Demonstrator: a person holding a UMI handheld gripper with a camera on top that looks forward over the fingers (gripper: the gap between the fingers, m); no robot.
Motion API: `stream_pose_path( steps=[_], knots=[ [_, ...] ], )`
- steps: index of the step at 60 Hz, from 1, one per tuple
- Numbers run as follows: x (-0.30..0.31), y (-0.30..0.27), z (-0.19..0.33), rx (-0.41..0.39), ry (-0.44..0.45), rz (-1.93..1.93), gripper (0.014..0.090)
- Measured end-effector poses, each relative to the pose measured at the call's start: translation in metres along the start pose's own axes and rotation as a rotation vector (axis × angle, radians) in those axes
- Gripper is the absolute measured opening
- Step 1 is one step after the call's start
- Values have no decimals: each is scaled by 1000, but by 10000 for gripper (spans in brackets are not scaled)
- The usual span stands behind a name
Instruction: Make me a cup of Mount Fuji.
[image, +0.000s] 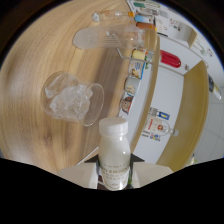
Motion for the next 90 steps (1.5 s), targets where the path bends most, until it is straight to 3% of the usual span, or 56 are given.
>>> stream_pose_path(
  steps=[15,36,48,58,65,77,90],
  knots=[
    [3,-14,-5,16,9,-156,472],
    [20,-13,-11,33,22,-58,475],
    [45,-12,-26,94,36,323,475],
    [79,-13,-47,230,44,857,479],
    [81,-8,-48,303,-4,1231,481],
    [26,1,-23,251,-128,1642,478],
    [-41,-2,5,153,-237,1831,479]
  ],
)
